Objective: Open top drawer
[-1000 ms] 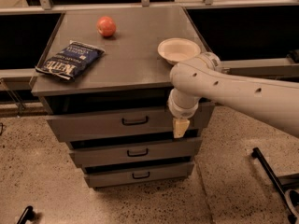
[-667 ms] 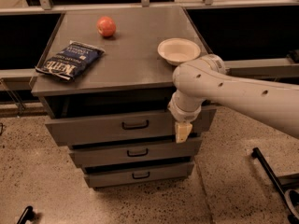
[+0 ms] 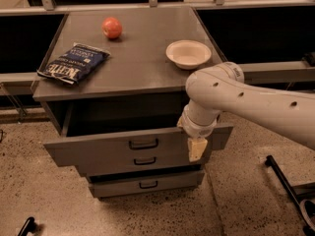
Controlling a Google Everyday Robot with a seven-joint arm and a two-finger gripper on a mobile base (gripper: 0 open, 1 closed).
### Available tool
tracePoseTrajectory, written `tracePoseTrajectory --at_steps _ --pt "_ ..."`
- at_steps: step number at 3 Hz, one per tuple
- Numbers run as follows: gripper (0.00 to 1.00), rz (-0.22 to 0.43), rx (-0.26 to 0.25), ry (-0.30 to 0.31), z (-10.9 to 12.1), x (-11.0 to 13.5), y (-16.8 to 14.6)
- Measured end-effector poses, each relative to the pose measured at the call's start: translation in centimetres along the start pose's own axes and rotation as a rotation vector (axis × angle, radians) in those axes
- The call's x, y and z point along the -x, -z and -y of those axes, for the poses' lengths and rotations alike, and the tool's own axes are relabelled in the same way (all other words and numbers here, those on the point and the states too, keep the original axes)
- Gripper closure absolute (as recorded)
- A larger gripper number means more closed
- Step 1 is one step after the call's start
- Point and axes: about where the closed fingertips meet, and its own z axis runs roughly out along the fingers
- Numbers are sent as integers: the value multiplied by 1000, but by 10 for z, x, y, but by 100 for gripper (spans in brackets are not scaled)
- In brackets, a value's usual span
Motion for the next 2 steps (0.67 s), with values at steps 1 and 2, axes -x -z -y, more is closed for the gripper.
tracePoseTrajectory --at_steps 1,2 --pt "29 12 26 14 -18 3 3" --pt "29 18 43 11 -34 2 7"
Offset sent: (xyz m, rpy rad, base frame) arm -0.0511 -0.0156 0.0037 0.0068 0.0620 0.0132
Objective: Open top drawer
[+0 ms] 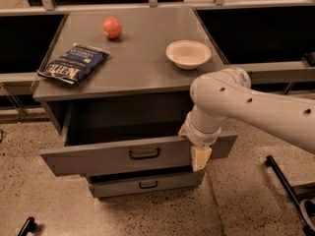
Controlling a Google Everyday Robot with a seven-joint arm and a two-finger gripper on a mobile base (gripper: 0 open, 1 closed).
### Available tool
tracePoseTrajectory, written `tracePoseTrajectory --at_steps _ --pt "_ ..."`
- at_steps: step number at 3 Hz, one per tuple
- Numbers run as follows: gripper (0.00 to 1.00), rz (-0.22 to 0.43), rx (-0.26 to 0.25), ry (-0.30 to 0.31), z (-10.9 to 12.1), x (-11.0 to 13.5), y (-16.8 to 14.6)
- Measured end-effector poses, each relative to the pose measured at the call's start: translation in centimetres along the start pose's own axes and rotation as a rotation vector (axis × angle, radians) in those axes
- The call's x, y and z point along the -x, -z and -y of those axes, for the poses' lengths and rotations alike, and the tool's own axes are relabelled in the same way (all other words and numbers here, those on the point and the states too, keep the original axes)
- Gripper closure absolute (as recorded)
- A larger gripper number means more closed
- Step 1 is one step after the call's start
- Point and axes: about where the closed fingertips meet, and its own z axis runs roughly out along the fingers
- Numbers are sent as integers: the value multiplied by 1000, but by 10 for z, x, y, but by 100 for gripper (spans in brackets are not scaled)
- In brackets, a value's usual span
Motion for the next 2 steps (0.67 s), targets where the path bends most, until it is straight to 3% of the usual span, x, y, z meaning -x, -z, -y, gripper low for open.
tracePoseTrajectory --at_steps 2 --pt "25 28 -23 -30 -18 -4 16"
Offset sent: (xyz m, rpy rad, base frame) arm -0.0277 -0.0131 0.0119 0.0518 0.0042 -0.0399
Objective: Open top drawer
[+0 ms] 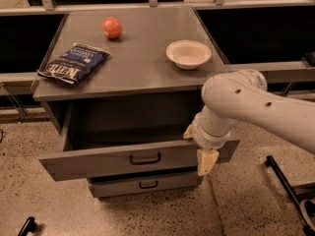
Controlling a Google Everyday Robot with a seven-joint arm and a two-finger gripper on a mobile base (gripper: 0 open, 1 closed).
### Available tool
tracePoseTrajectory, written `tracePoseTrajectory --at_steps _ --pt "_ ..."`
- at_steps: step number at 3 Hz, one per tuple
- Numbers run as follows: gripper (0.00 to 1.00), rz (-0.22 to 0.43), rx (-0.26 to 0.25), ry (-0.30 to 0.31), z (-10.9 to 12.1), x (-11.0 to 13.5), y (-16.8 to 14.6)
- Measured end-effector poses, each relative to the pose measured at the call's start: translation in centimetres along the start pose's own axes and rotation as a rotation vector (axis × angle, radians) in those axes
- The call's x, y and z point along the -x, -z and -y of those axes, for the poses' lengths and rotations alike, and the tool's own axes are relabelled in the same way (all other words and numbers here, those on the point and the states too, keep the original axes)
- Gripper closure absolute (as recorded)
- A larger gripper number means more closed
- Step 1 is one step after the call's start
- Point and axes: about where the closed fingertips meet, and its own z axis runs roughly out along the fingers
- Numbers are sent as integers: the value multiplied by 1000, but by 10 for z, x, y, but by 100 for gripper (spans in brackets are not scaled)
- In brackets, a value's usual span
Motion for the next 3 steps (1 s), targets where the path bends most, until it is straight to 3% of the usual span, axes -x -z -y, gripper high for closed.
tracePoseTrajectory --at_steps 1,3 --pt "0 14 -40 -19 3 -4 13" --pt "0 -2 -51 -33 11 -10 15"
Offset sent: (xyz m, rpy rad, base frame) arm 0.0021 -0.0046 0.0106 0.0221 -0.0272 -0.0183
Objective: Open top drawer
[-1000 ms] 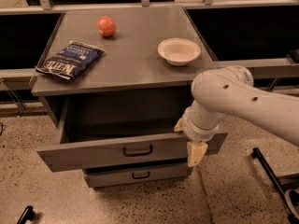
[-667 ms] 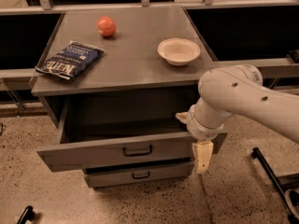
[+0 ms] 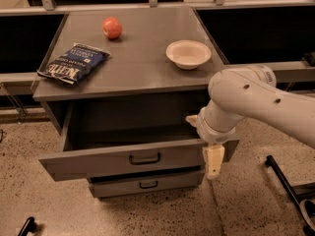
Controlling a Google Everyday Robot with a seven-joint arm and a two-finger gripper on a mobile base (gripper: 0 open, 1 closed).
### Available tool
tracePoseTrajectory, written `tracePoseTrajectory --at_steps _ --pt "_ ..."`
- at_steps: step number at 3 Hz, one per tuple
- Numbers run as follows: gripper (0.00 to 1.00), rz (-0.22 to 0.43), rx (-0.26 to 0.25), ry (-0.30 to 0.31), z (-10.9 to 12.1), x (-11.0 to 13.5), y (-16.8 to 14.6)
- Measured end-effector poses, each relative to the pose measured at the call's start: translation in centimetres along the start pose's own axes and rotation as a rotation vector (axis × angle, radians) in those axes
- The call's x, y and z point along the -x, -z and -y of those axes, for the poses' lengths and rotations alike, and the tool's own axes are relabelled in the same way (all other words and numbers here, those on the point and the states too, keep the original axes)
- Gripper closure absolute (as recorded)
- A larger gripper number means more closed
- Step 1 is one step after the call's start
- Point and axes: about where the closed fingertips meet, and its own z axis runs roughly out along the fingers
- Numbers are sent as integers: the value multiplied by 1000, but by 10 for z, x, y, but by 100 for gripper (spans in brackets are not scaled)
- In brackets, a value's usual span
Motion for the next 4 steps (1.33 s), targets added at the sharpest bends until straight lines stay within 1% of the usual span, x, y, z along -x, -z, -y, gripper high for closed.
tracePoseTrajectory --at_steps 1,2,3,4 --pt "1 -31 33 -18 6 -11 -17" --pt "24 -57 53 -30 3 -21 -24" --pt "45 -57 53 -30 3 -21 -24" --pt "41 -74 93 -34 -24 -29 -11"
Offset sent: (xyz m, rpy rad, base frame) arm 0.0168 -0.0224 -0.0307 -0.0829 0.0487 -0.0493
